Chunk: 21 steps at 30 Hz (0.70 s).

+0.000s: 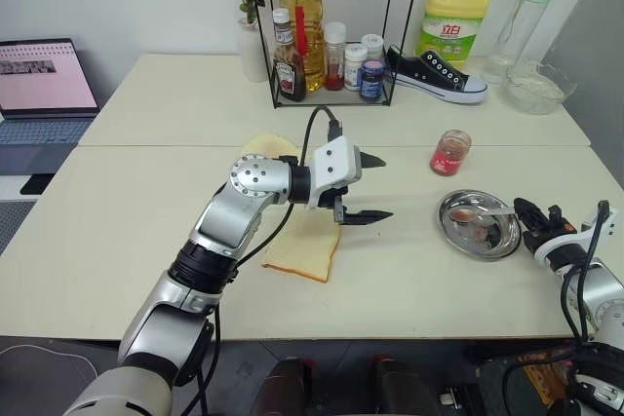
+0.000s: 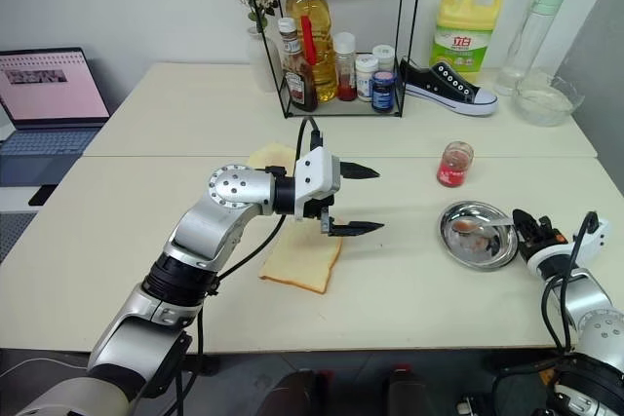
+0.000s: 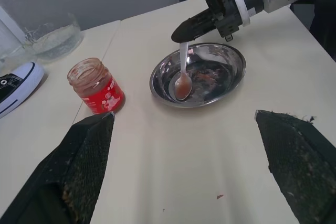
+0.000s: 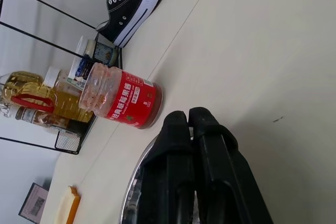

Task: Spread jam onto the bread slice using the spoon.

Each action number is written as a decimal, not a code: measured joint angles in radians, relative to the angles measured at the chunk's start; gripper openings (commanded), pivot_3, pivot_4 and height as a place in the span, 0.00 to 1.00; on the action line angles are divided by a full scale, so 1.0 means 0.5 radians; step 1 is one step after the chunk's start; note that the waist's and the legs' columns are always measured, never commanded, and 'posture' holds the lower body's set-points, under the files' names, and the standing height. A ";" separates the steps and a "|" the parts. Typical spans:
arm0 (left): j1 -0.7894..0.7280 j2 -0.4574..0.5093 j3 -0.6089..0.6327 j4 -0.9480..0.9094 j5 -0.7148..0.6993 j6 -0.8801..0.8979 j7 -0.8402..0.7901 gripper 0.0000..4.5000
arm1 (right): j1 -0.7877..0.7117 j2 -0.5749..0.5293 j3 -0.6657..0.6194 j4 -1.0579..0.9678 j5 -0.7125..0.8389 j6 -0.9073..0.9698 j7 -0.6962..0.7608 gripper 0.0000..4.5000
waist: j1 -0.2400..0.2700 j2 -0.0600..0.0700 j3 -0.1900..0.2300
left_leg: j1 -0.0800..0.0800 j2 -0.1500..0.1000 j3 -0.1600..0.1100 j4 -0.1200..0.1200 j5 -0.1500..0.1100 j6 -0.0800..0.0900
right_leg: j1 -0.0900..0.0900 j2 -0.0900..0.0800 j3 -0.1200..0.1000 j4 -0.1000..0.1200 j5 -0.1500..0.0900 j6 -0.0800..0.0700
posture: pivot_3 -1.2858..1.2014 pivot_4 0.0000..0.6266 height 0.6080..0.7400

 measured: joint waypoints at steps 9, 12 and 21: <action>-0.029 0.011 0.081 0.051 -0.019 0.016 0.034 1.00 | -0.177 -0.215 0.326 -0.465 -0.024 0.196 -0.022 0.01 | -0.015 0.016 0.009 | -0.001 0.000 0.003 -0.002 0.000 0.000 | -0.005 0.001 0.000 0.002 0.000 0.000 | 0.52 0.24 1.00; -0.090 0.008 0.138 0.106 -0.027 0.019 0.071 1.00 | -0.406 -0.405 0.362 -0.630 0.026 0.251 -0.014 0.01 | -0.006 0.017 0.010 | -0.003 0.000 -0.001 -0.002 0.000 0.000 | -0.004 0.001 -0.003 -0.001 0.000 0.000 | 0.52 0.24 1.00; -0.173 -0.118 0.158 0.323 0.068 -0.153 0.209 1.00 | -0.986 -0.773 0.722 -0.290 -0.478 0.078 0.259 0.01 | 0.002 0.015 0.012 | -0.004 -0.003 0.002 0.001 0.000 0.000 | -0.004 -0.003 -0.003 -0.001 0.000 0.001 | 0.52 0.24 1.00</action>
